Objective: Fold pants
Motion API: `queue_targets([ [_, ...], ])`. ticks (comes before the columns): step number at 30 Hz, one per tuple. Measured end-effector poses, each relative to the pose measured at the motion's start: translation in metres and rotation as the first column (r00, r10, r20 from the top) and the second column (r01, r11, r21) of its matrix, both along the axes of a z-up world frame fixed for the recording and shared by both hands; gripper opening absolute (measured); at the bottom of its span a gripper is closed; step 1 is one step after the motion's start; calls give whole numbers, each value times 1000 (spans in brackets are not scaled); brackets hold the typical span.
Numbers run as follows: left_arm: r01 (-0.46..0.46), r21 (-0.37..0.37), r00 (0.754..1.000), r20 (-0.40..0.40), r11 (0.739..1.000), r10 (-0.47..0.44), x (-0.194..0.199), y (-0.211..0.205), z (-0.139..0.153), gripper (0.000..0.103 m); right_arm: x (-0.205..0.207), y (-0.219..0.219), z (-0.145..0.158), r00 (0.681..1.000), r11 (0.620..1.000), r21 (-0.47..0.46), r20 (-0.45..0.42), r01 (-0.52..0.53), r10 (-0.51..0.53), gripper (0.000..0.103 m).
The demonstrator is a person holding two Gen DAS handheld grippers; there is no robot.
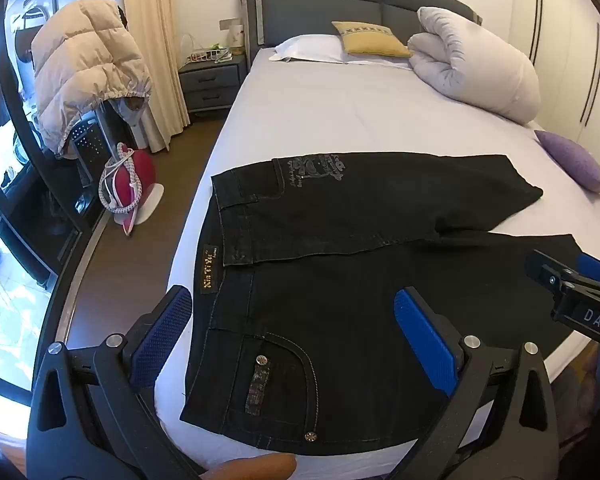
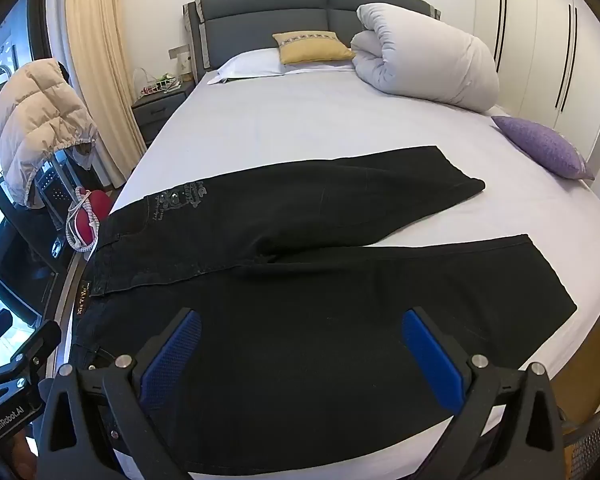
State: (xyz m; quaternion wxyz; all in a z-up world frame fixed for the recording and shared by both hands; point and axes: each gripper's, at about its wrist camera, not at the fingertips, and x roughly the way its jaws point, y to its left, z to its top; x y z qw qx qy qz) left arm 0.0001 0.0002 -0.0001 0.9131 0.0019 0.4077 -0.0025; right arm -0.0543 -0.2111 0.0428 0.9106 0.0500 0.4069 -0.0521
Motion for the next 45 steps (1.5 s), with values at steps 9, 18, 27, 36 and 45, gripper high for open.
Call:
queue_targets([
  [9,2,6,1000,-2,1000,-2,0,-1,1,103,1,1,0,1000,1000,-5,-5,-3,3,103],
  [18,2,4,1000,-4,1000,-2,0,-2,-1,103,0,1,-4,1000,1000,-8,-12,-3,3,103],
  [27,1,4,1000,-7,1000,-1,-3,-2,-3,103,-1,3,-4,1000,1000,-12,-20,-8,8,103],
  [36,0,-3,1000,-13,1000,0,0,4,-13,103,-2,4,-5,1000,1000,-14,-26,-11,10,103],
  [45,-1,-4,1000,-13,1000,0,0,6,-13,103,-2,5,-6,1000,1000,-14,-28,-13,13,103],
])
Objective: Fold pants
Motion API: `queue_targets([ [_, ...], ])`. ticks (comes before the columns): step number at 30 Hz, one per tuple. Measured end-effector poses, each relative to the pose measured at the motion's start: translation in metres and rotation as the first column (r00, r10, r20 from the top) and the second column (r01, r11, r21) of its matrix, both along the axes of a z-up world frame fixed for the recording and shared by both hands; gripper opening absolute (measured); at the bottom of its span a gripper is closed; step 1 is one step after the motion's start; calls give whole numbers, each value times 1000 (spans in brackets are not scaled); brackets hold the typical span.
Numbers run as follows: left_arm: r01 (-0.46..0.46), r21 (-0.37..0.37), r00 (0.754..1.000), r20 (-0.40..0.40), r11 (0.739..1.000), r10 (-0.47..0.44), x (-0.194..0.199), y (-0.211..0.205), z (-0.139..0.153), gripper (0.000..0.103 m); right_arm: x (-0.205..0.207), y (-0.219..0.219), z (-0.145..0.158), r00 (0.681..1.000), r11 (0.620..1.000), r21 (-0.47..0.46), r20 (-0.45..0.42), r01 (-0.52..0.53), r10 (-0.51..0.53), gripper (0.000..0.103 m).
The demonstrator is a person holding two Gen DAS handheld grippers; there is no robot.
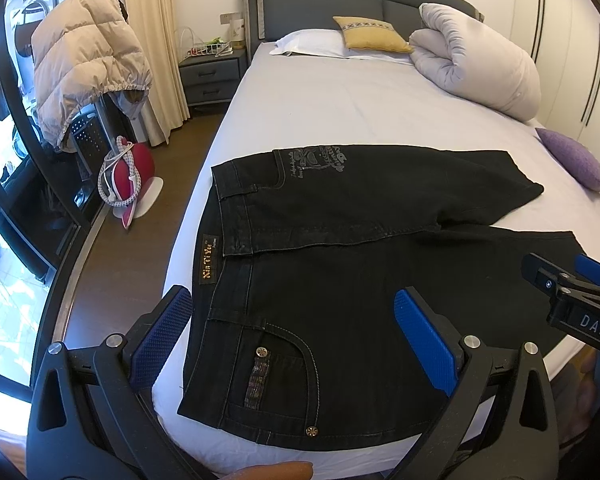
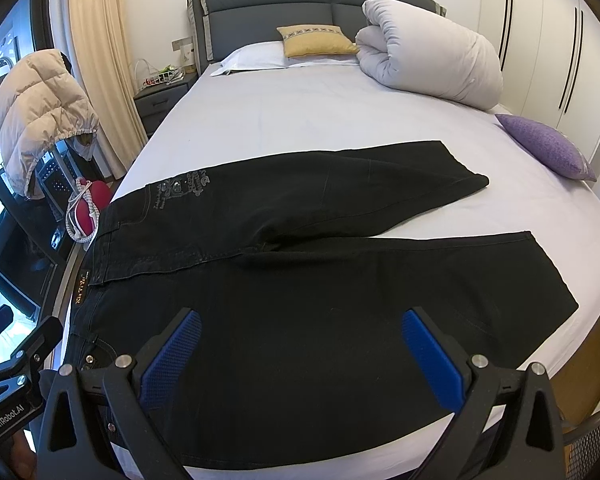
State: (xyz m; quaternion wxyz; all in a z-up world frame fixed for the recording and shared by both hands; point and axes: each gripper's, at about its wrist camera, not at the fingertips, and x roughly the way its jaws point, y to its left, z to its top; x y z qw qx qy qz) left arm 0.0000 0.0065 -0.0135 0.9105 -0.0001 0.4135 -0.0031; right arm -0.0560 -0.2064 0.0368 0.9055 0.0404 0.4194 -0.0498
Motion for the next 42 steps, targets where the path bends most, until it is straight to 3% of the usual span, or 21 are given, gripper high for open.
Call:
queue_targets([
  [42,-1,3,1000,-5,1000,1,1,0,0,103,-3,6,-4,1000,1000,-3,-6,-3,3,103],
])
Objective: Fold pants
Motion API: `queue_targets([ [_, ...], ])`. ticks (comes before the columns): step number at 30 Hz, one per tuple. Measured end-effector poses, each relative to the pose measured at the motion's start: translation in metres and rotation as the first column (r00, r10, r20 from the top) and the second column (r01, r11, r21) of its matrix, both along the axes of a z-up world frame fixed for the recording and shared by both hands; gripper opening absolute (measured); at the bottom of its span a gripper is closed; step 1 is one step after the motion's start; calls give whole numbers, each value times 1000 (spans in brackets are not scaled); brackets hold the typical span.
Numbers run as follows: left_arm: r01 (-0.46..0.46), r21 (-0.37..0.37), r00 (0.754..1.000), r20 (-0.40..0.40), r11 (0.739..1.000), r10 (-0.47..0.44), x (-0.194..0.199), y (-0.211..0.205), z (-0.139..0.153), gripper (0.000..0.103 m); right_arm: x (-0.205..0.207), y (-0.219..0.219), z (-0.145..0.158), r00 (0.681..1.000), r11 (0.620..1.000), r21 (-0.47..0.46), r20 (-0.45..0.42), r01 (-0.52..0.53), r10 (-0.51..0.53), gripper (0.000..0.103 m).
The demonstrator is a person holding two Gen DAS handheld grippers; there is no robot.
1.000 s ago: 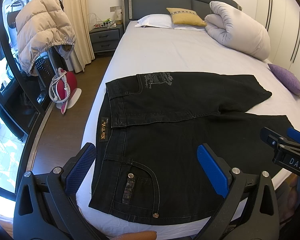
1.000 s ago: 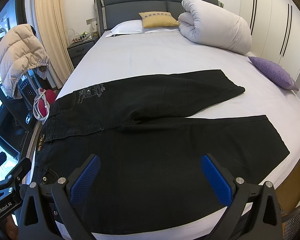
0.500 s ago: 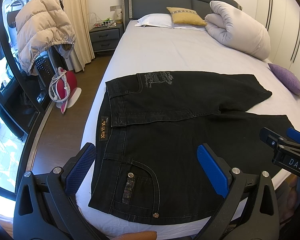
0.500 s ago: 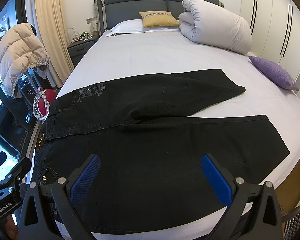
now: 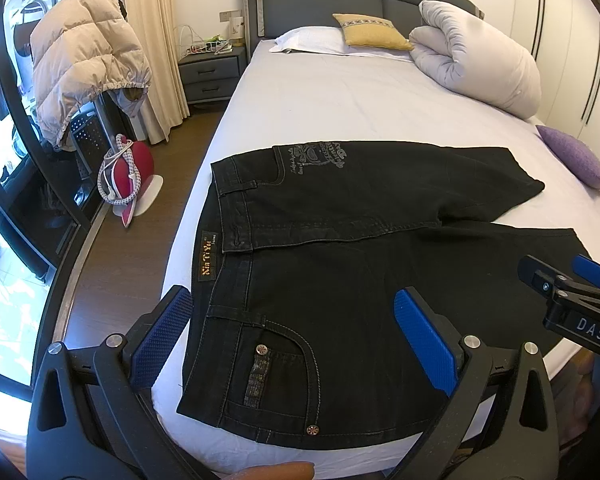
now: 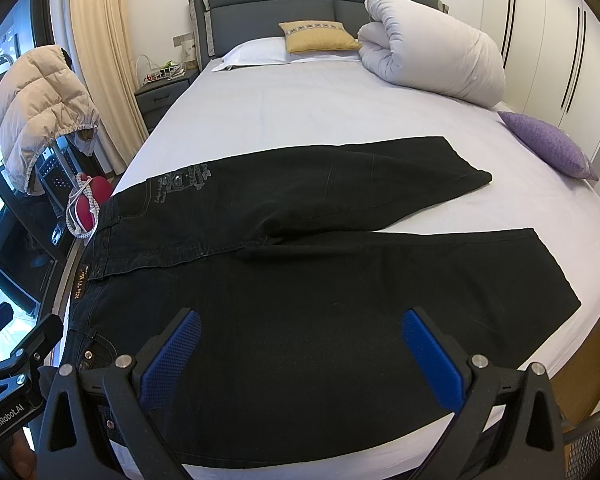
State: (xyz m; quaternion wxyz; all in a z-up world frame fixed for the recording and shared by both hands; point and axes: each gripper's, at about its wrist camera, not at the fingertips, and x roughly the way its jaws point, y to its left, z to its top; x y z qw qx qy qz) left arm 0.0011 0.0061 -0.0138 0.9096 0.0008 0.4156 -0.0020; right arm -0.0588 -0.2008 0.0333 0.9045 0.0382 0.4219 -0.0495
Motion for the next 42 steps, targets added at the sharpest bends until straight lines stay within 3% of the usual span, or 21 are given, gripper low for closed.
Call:
queue_targets([
  [17,-42,47,999,6,998,41,6,-1,-9,103,4,1,-9,1000,1000,8,-21,0,0,103],
  [24,7,112,1000,6,994,-7,22,-3,-11,103,12,-2,-14,999,1000,12,-40,0,1,103],
  [33,-20,62,1000,-16,998,21,61,13,-15,103,31,-12,-21,998,1000,26,-60,5,-3,103],
  [37,16,23,999,-41,1000,-15,74,15,-21,103,42,-18,-24,998,999,33,-64,5,-3,103],
  [39,44,-42,996,-82,998,-47,83,17,-28,103,48,-21,-25,998,999,38,-62,4,-1,103],
  [41,51,-178,991,-116,983,-73,93,24,-38,103,54,-25,-26,998,999,42,-56,1,2,103],
  [42,48,-264,990,-113,963,-80,96,30,-42,103,57,-26,-26,999,999,43,-52,-1,3,103],
])
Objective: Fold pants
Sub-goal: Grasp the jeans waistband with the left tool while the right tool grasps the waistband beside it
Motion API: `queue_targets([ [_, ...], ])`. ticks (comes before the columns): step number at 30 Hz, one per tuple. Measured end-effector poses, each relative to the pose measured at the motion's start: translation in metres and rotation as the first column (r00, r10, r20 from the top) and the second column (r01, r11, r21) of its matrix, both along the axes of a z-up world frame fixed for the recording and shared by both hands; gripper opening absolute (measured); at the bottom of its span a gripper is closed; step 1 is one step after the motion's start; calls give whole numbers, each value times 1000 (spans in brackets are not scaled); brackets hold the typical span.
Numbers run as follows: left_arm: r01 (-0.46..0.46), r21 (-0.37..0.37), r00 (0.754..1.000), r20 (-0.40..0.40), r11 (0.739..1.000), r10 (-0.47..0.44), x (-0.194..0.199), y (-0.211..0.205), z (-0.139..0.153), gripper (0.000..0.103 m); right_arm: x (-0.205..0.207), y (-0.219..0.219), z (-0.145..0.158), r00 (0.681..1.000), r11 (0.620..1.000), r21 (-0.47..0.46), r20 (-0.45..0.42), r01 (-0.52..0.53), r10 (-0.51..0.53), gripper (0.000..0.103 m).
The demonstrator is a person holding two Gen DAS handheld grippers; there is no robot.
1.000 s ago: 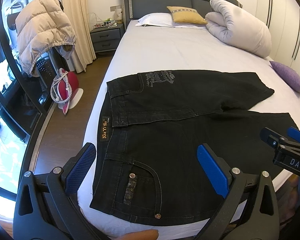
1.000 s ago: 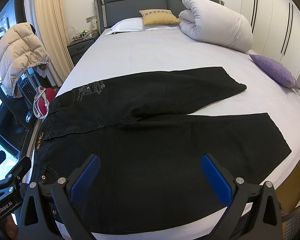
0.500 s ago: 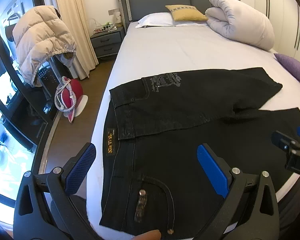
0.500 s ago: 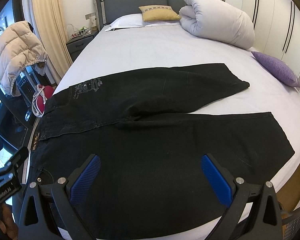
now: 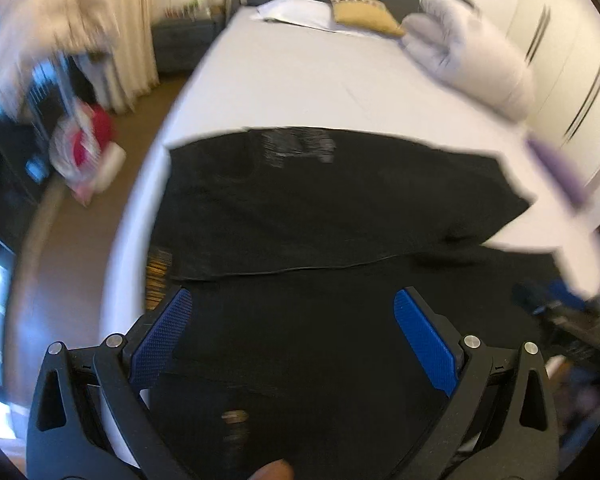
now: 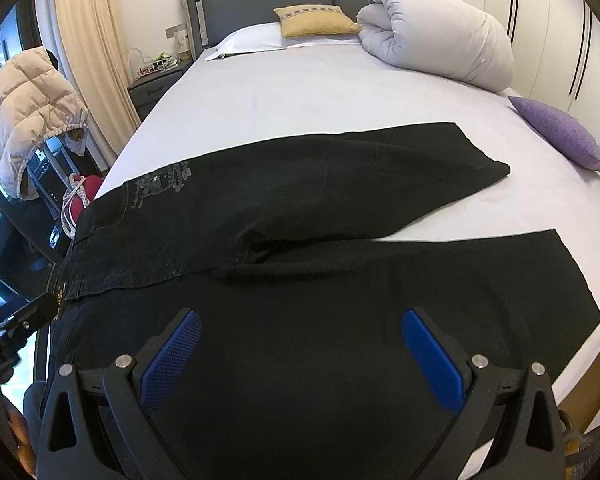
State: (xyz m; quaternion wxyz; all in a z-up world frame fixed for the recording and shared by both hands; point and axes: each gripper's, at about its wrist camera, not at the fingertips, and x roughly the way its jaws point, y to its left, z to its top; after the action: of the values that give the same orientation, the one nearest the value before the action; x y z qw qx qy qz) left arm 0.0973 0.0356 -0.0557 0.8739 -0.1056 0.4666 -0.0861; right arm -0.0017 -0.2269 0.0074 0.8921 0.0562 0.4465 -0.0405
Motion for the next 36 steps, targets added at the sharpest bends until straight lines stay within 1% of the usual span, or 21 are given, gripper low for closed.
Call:
queue_targets([
  [1,-14,-33,1000,-7,999,14,2,2,-3,103,3,-2,0,1000,1000,1,5,-1,1,103],
  [2,-23,-22,1000,-10,999,22,3,2,-4,103,6,-5,-1,1000,1000,3,10,-3,3,103],
  [5,-4,102,1000,-27,995,7,13,-7,-9,103,18,-12,-3,1000,1000,3,15,-5,5,103],
  [8,-72,129,994,-74,989,82,39,6,-15,103,31,-21,-4,1000,1000,10,21,-13,13,103],
  [10,-88,149,993,-65,985,99,60,16,-15,103,38,-26,-3,999,1000,8,28,-26,25,103],
  [12,-43,186,999,-16,982,46,92,22,-10,103,48,-30,-2,997,998,8,40,-67,67,103],
  [13,-7,186,1000,-9,983,9,104,22,-9,103,51,-32,-2,995,996,8,44,-88,87,103],
  [14,67,188,998,-13,980,-66,125,22,-10,103,56,-34,-1,992,993,8,47,-117,117,103],
  [15,137,200,990,-17,970,-137,146,22,-11,103,60,-36,0,989,990,12,51,-138,137,103],
  [16,176,206,984,-21,963,-176,157,21,-13,103,66,-39,1,984,985,24,57,-172,170,103],
  [17,247,215,969,-48,945,-243,181,23,-18,103,70,-41,2,980,981,30,62,-191,189,103],
  [18,279,214,960,-74,936,-269,195,26,-22,103,76,-44,2,972,973,43,65,-227,224,103],
  [20,360,173,931,-128,917,-341,230,35,-36,103,83,-45,3,959,959,50,65,-278,275,99],
  [22,405,148,907,-191,902,-376,258,44,-50,103,89,-45,2,944,944,49,55,-327,324,92],
  [24,429,152,894,-212,891,-394,278,51,-59,101,94,-43,-1,931,930,55,44,-364,362,88],
  [29,526,135,830,-296,840,-472,304,49,-84,99,110,-31,-12,899,894,98,11,-437,438,79],
  [31,565,123,798,-334,816,-503,309,48,-95,90,117,-23,-15,886,880,115,3,-461,464,74],
  [32,577,123,787,-346,807,-510,309,47,-98,84,120,-21,-16,880,874,121,-1,-471,475,73],
  [34,604,144,770,-357,784,-528,309,44,-103,81,129,-14,-17,867,860,128,-6,-494,499,68],
  [35,610,141,765,-361,780,-533,309,44,-103,74,133,-11,-16,862,856,124,-8,-502,507,68],
  [36,611,134,763,-361,781,-536,310,45,-102,62,137,-8,-15,856,851,118,-9,-512,516,67],
])
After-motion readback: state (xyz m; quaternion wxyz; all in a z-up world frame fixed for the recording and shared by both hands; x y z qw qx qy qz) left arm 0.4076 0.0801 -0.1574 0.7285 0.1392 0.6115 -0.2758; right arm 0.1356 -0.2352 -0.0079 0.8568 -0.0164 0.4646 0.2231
